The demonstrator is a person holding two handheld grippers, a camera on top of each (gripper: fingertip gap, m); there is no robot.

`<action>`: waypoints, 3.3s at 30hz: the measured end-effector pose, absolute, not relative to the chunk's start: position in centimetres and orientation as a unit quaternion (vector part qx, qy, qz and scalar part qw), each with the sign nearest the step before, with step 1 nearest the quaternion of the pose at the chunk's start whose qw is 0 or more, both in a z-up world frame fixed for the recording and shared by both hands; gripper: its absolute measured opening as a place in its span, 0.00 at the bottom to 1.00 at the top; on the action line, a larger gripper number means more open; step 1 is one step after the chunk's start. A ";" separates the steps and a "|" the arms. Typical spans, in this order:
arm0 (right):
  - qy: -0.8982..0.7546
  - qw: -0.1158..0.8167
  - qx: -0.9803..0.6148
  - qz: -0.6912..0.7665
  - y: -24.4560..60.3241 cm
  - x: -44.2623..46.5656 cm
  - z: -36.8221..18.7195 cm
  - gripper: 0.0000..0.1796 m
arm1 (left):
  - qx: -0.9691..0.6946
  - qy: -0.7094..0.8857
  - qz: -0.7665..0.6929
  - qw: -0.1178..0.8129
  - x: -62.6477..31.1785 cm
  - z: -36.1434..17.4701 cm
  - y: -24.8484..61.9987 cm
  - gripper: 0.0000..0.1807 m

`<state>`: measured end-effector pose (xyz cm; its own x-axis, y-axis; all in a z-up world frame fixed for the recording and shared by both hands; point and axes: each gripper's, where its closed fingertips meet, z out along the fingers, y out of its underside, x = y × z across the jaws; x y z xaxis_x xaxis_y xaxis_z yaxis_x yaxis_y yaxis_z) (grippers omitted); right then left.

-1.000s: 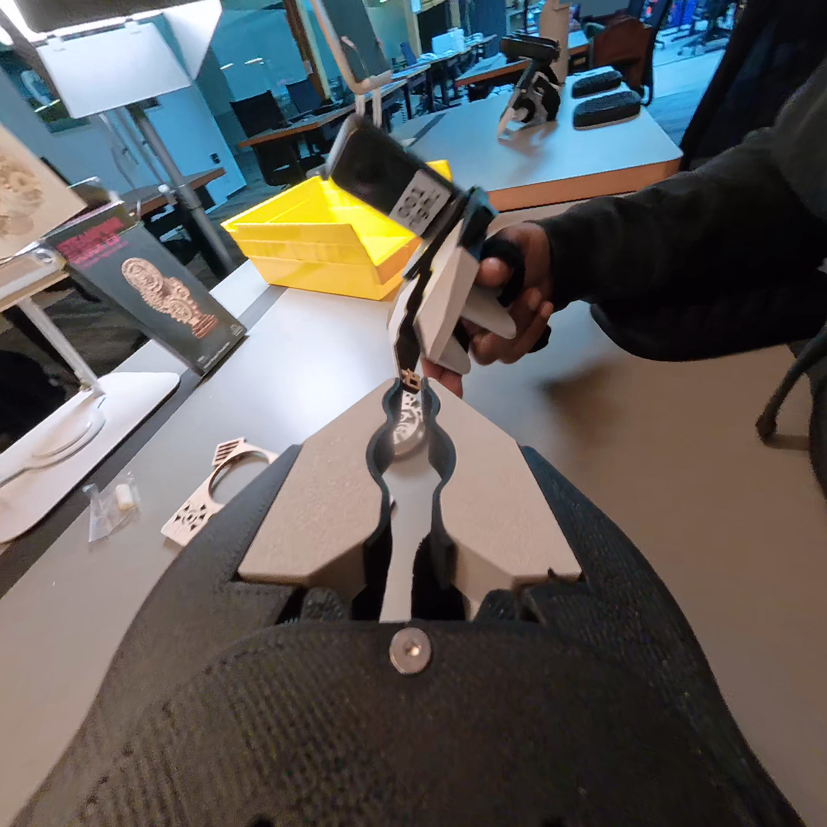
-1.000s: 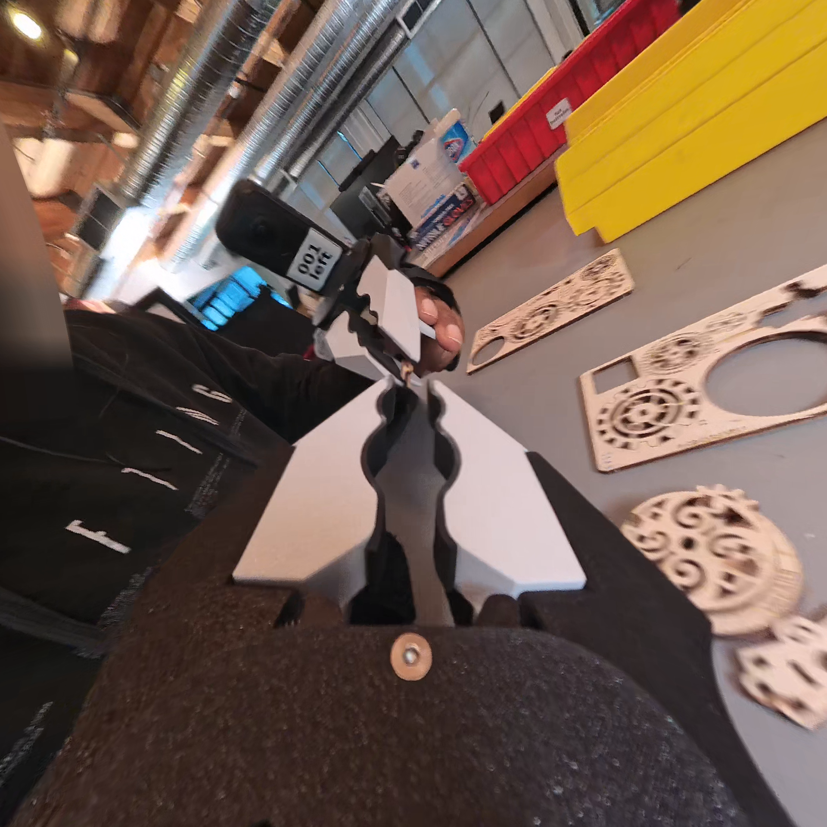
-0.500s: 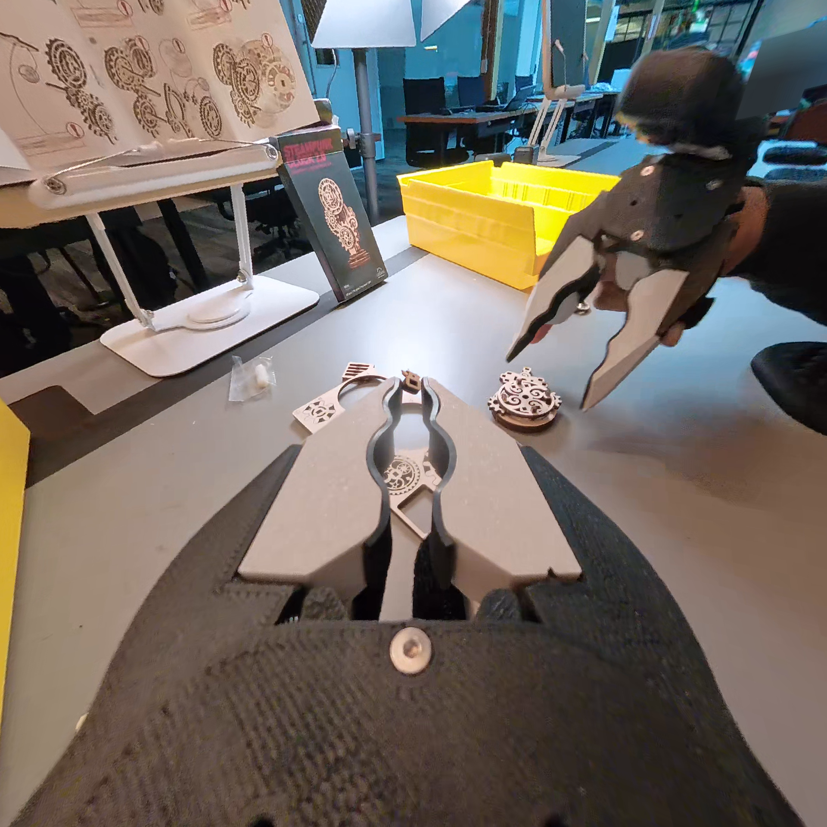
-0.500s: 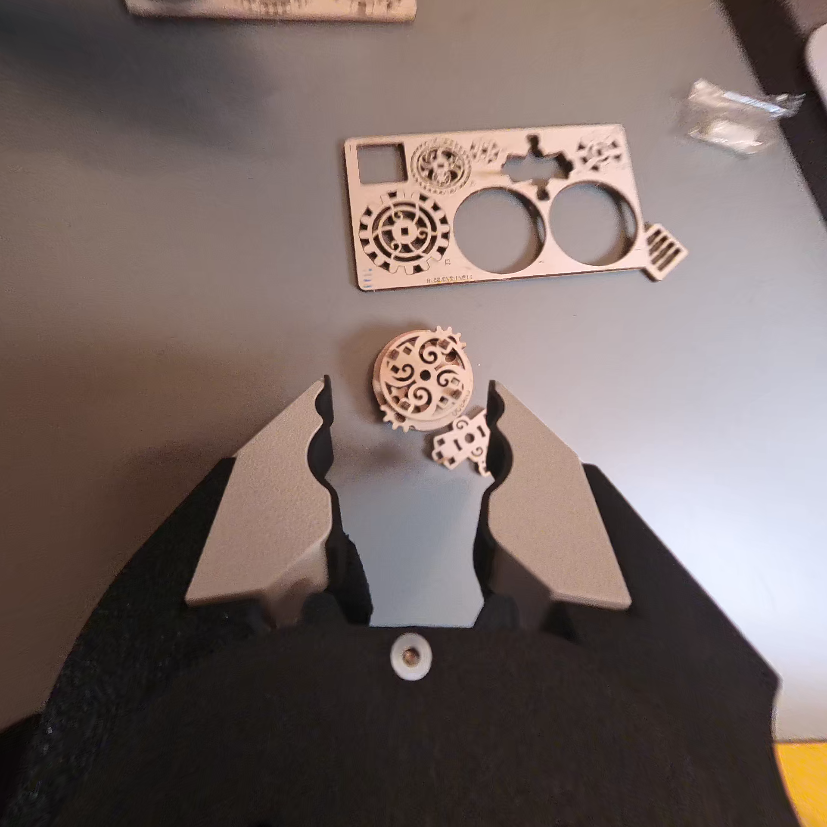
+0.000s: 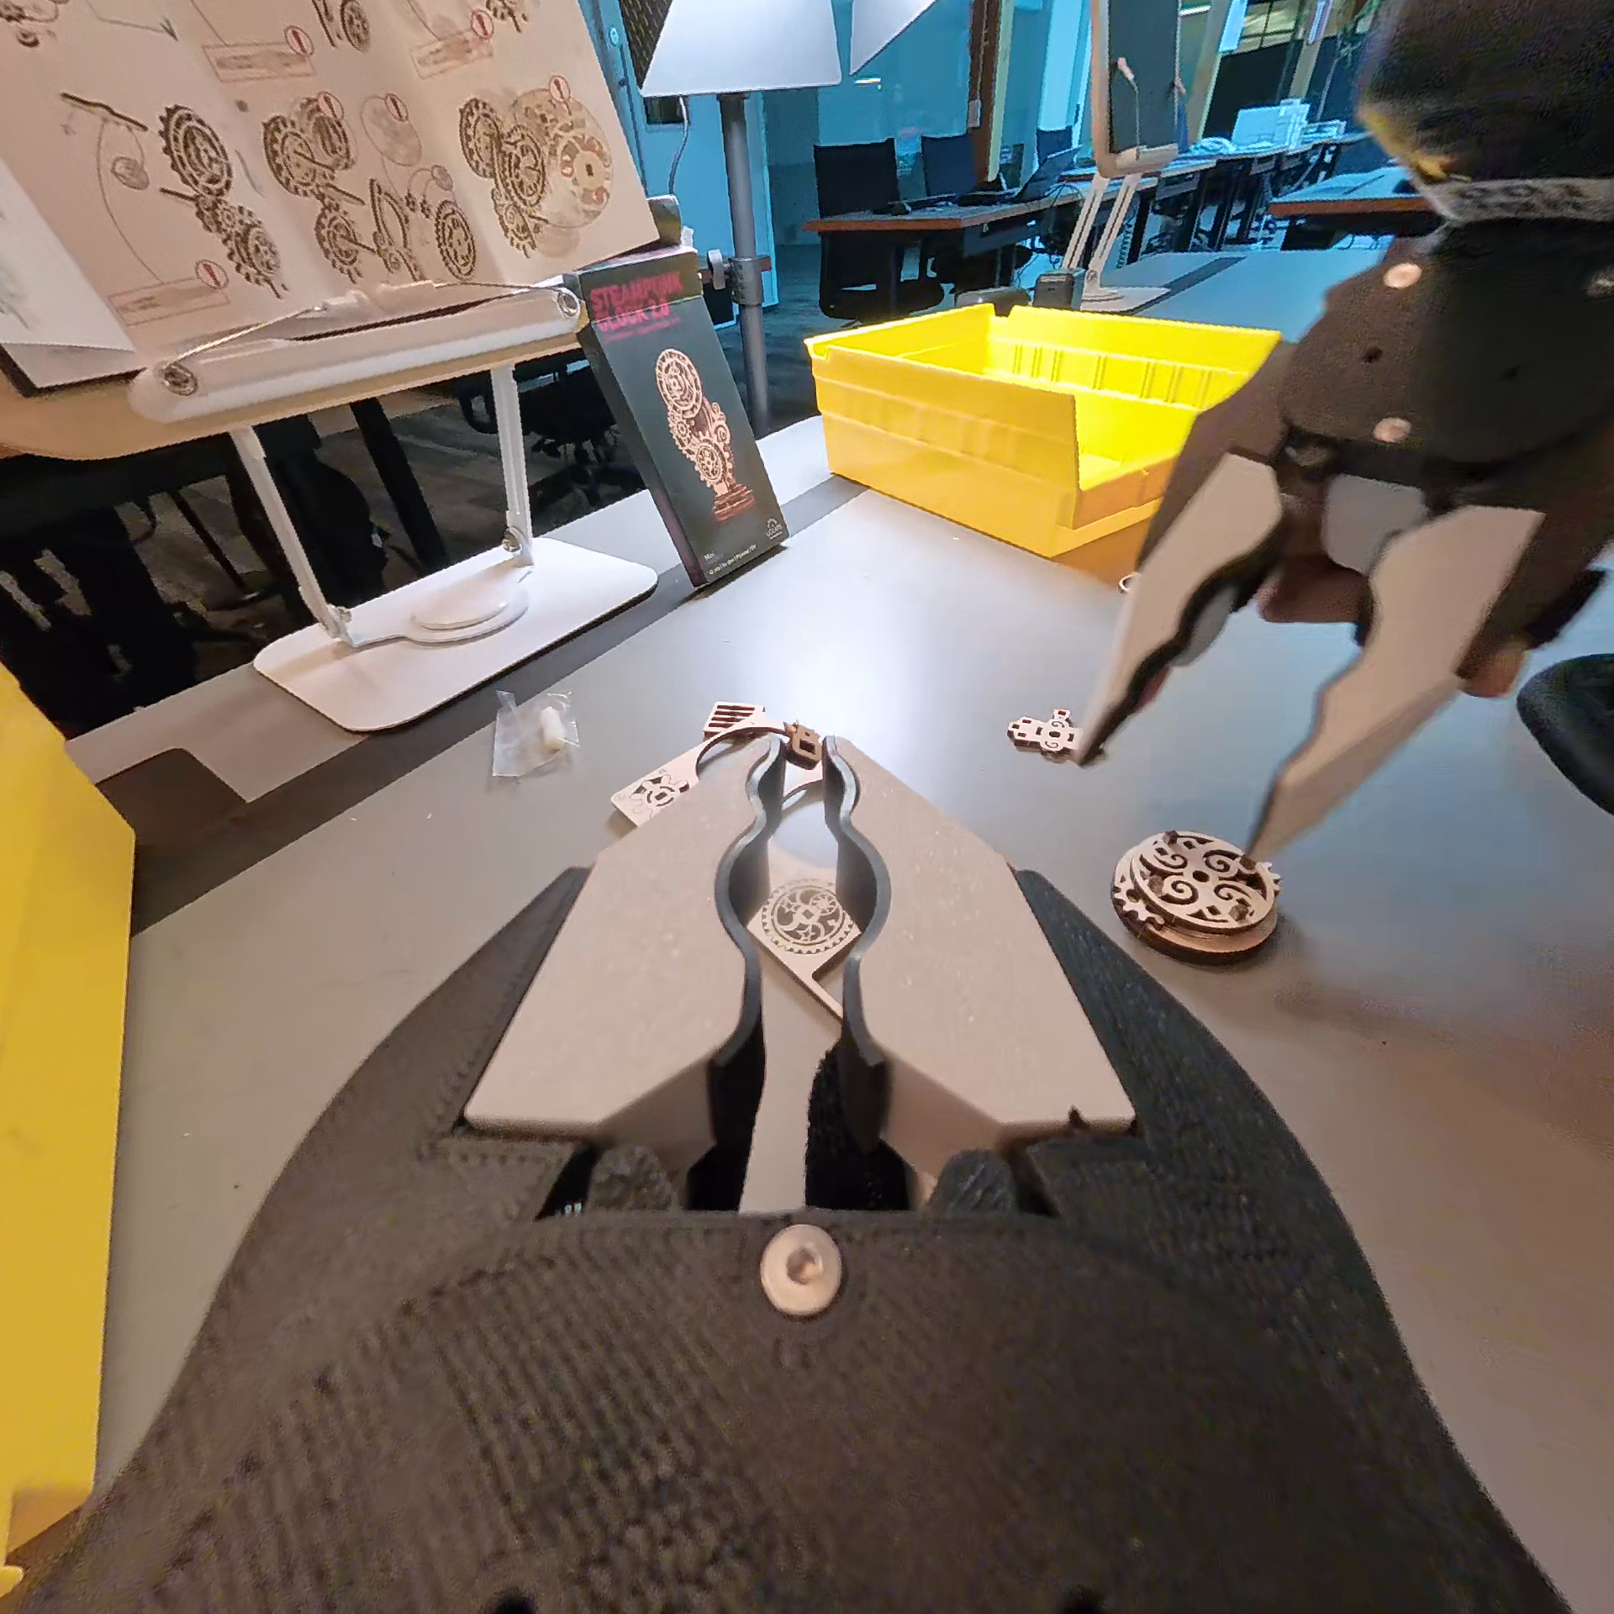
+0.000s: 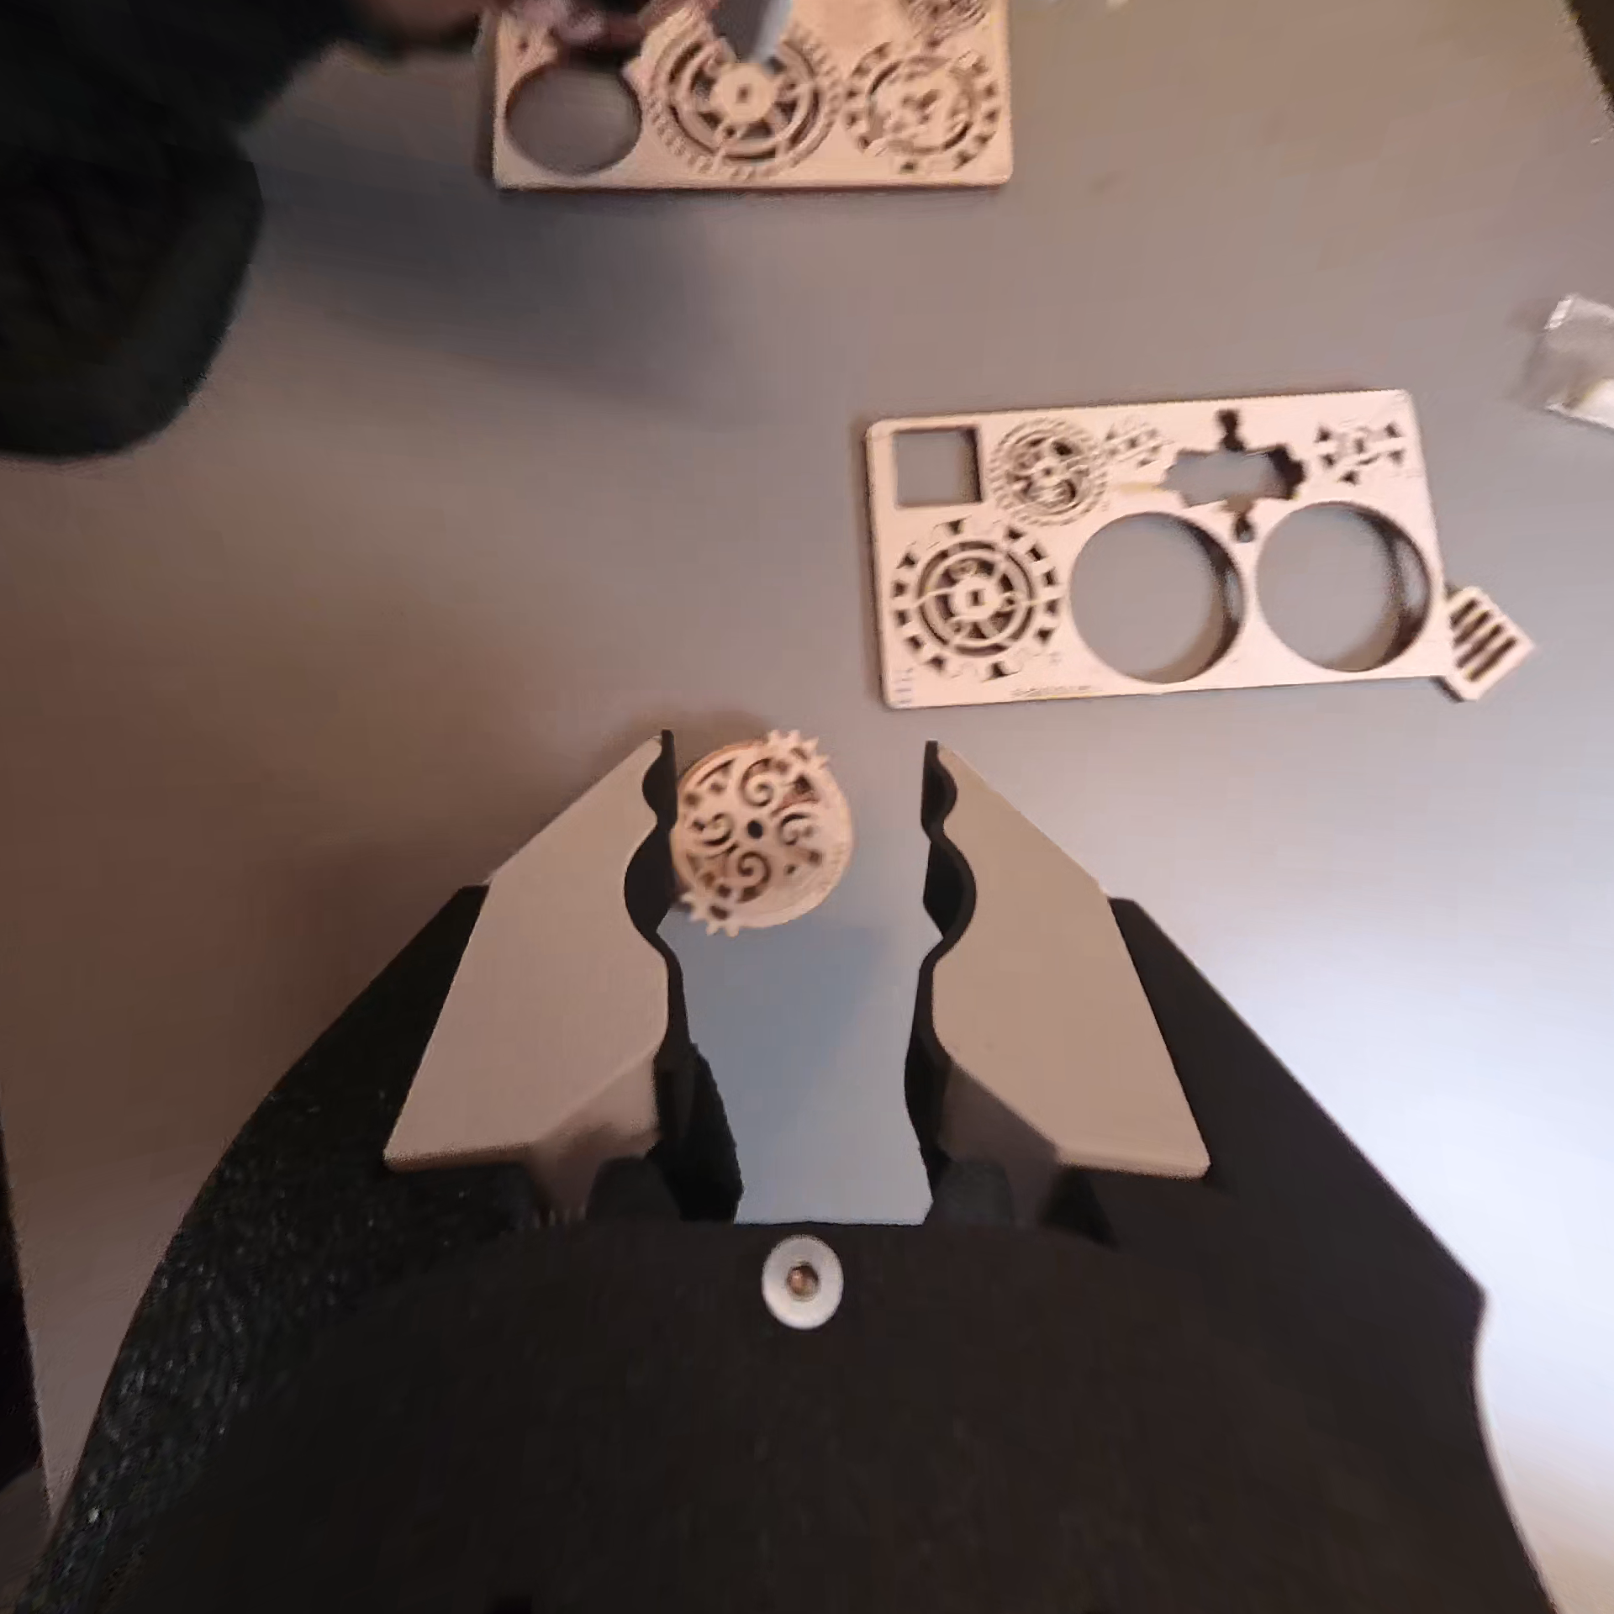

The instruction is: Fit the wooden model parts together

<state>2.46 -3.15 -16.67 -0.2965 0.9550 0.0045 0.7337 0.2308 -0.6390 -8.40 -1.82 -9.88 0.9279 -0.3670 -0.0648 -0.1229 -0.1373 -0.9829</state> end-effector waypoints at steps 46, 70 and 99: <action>-0.799 0.140 -0.563 0.160 5.7 -12.3 -20.2 0.13 | -0.751 0.167 -0.104 0.630 -8.6 -10.6 -1.8 0.04; -0.807 0.171 -0.518 0.224 2.2 -10.6 -17.6 0.21 | -0.752 0.164 -0.107 0.630 -8.8 -10.8 -1.8 0.03; -0.682 0.442 -0.396 0.428 -4.9 0.2 -10.8 0.11 | -0.671 0.351 -0.182 0.627 1.0 -10.2 -5.2 0.04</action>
